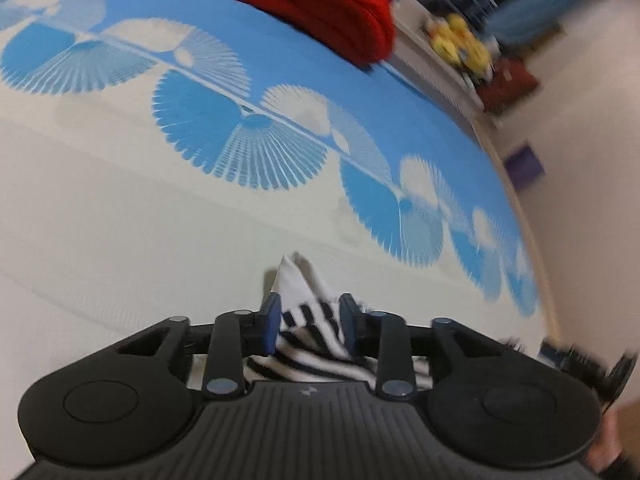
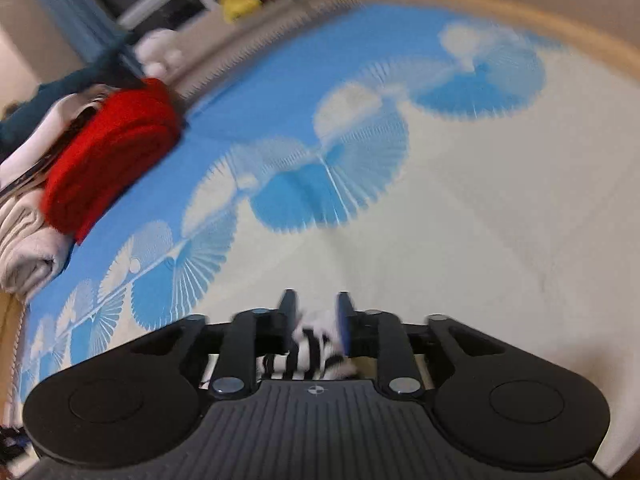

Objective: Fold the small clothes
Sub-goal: 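Lift and fold the held edge across the hoodie with both grippers, release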

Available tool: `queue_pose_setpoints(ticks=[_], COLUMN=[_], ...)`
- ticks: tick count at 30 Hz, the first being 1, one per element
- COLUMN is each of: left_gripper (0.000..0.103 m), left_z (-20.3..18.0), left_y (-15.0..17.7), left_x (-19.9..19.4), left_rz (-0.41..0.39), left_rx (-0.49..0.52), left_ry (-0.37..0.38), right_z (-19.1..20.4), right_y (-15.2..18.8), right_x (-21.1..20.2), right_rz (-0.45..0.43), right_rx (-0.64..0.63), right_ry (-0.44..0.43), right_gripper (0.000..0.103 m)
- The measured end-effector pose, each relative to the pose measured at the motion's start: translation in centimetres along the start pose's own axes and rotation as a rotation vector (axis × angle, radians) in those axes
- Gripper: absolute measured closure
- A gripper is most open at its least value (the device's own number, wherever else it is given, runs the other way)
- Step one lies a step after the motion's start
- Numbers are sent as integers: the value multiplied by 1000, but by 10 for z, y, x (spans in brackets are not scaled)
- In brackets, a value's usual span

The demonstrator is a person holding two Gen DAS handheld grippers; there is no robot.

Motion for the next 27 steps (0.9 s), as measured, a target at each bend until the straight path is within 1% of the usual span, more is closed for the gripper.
queue_pose_setpoints(ticks=[1,3,5,6,7,9,10,13,15,17,18,19,20,21,22,23,24,25,26,27], left_gripper=[55,51,41,31,26,26,26,26,27,34,45,62,74,102,101,101,101,101,101,101], left_z=[-4,-15,-27,-34,-38,-44,-46,-56,-61,-65,-67,-68,-69,-71,-73,-73,-73,-69,-66,-64], left_y=[4,12,20,24,28,33,35,36,35,34,33,32,33,33,30,23,13,1,-9,-17], left_x=[3,11,15,18,20,28,32,45,52,58,61,64,67,68,66,59,50,40,34,30], left_rz=[1,9,8,4,-1,-11,-16,-30,-51,-70,-78,-77,-66,-56,-73,-118,-161,-203,-242,-279], left_rx=[44,133,215,254,288,364,395,460,496,531,547,559,567,578,588,576,529,454,396,366], left_ry=[-20,-63,-70,-74,-88,-137,-160,-194,-205,-210,-211,-203,-185,-164,-158,-154,-135,-110,-107,-121], right_z=[0,-2,-2,-1,0,2,3,6,11,16,18,20,22,24,26,29,33,40,46,50], right_y=[4,18,28,29,32,35,38,43,44,41,39,38,38,38,39,38,33,23,12,1], right_x=[2,9,18,23,25,29,33,47,53,57,58,60,62,63,65,67,65,60,54,50], right_rz=[19,96,162,181,193,210,223,255,253,228,214,205,203,203,211,215,186,132,72,17], right_rx=[-42,-97,-143,-170,-203,-251,-274,-328,-366,-409,-427,-444,-459,-478,-493,-501,-507,-506,-483,-452], right_ry=[1,-15,-29,-29,-23,-12,-6,16,23,41,50,54,56,55,46,31,28,21,-3,-18], right_gripper=[64,60,60,60,58,53,51,51,51,51,52,53,54,63,85,98,100,100,100,100])
Point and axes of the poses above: each gripper's, at about its wrist camera, not at the fingertips, and x roughly the way its jaws point, z to its left, y to its underside, the point moved 8 cm from there along x, roughly the way its jaws point, and after that the axes turned 13 degrees about -y, right-handed, at the moved point
